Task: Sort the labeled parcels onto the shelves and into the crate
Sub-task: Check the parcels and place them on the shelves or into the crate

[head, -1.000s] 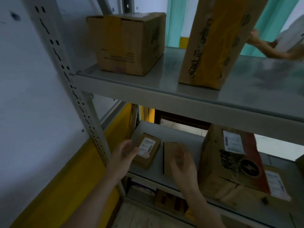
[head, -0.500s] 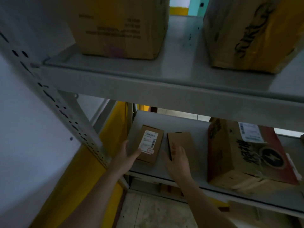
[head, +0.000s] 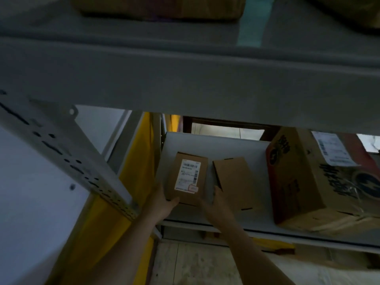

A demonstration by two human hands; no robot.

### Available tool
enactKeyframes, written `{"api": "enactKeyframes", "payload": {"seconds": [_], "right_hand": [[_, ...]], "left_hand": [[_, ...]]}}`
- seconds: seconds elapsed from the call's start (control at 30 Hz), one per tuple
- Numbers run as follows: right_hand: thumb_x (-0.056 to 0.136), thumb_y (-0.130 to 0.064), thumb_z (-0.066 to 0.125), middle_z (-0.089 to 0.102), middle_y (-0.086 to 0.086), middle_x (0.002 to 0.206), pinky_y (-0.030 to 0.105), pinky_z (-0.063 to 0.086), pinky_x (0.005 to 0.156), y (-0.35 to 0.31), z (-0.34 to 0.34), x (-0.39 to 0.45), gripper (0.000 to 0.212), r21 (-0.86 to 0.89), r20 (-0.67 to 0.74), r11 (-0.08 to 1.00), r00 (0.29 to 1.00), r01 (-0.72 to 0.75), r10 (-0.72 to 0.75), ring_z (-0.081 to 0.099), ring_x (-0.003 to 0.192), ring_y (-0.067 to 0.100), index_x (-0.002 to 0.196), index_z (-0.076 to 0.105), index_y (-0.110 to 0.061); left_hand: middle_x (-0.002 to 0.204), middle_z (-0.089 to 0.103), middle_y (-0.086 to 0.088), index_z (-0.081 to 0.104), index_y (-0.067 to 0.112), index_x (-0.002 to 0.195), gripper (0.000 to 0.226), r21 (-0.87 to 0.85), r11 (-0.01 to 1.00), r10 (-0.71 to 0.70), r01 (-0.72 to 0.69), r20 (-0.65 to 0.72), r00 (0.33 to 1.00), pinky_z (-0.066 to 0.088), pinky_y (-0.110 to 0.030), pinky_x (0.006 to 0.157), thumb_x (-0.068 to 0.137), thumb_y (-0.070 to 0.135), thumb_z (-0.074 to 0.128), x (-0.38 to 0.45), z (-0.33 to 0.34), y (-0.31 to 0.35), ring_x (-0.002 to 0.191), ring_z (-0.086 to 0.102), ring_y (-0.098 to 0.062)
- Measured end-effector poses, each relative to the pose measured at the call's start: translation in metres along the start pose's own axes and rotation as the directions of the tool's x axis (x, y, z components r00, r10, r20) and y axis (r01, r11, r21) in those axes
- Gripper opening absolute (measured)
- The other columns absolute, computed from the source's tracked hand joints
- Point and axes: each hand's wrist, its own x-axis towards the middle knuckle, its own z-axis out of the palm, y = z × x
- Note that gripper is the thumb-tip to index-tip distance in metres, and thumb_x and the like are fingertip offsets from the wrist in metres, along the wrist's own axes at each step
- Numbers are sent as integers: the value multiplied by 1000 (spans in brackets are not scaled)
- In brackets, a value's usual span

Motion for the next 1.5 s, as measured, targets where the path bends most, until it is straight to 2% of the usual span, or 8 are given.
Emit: {"api": "enactKeyframes", "payload": {"seconds": [0.2, 0.37, 0.53, 0.77, 0.97, 1.2, 1.33, 1.5], "right_hand": [[89, -44, 72, 57, -16, 121, 25, 48, 92, 10, 23, 32, 45, 64, 61, 998, 998, 10, -14, 56, 114, 6, 127, 48, -37], [86, -32, 77, 59, -29, 108, 16, 46, 89, 11, 30, 38, 43, 73, 48, 994, 995, 84, -87, 57, 109, -6, 113, 50, -51], [80, -32, 82, 61, -28, 99, 10, 47, 76, 12, 25, 28, 40, 100, -40, 986, 991, 135, -131, 59, 96, -14, 101, 54, -52], [81, -31, 81, 45, -13, 138, 34, 49, 104, -2, 1, -1, 81, 79, -84, 987, 987, 140, -133, 53, 125, 9, 147, 35, -33], [76, -34, 84, 49, -16, 136, 32, 56, 97, -19, -32, -41, 81, 101, -158, 960, 957, 259, -242, 56, 120, 6, 141, 37, -40], [76, -24, 87, 42, -28, 126, 11, 54, 74, -48, -68, -120, 77, 113, -241, 894, 885, 434, -399, 53, 110, -8, 119, 34, -59], [77, -18, 87, 49, -24, 128, 13, 55, 74, -50, -81, -157, 82, 156, -237, 864, 867, 479, -438, 53, 108, -13, 125, 31, -56], [78, -30, 86, 49, -16, 135, 20, 55, 83, -48, -89, -183, 86, 115, -217, 857, 855, 502, -471, 54, 113, -4, 142, 30, -43]], "left_hand": [[145, 51, 2, 32, 22, 151, 69, 13, 1000, 15, -15, 54, 998, 38, -29, 105, 93, 23, 69, 30, 20, -8, 134, 48, -20], [138, 56, 8, 40, 40, 137, 69, -4, 1000, 27, -26, 81, 996, 45, -45, 109, 81, 28, 79, 40, 27, -24, 129, 52, -17], [136, 53, 7, 43, 35, 140, 69, -10, 997, 83, -82, 22, 996, 48, -40, 104, 81, 27, 79, 26, 26, -16, 123, 54, -16], [150, 41, -1, 23, 28, 155, 88, 9, 989, 151, -151, -49, 987, 42, -43, 111, 85, 26, 77, -5, 5, 9, 135, 44, -19], [150, 38, 5, 16, 29, 156, 95, 19, 959, 282, -281, -70, 957, 45, -35, 108, 84, 32, 78, -52, -23, 43, 134, 46, -16], [133, 48, 24, 18, 61, 137, 86, -85, 910, 400, -406, -81, 913, 49, -12, 84, 83, 34, 79, -130, -54, 82, 104, 55, 13], [132, 23, 51, 2, 84, 120, 100, -50, 875, 475, -481, -102, 874, 45, -14, 94, 79, 37, 81, -171, -61, 90, 113, 41, 17], [126, 1, 63, -5, 70, 134, 105, 14, 856, 515, -517, -118, 849, 42, -12, 100, 75, 45, 79, -198, -64, 89, 124, 27, 18]]}}
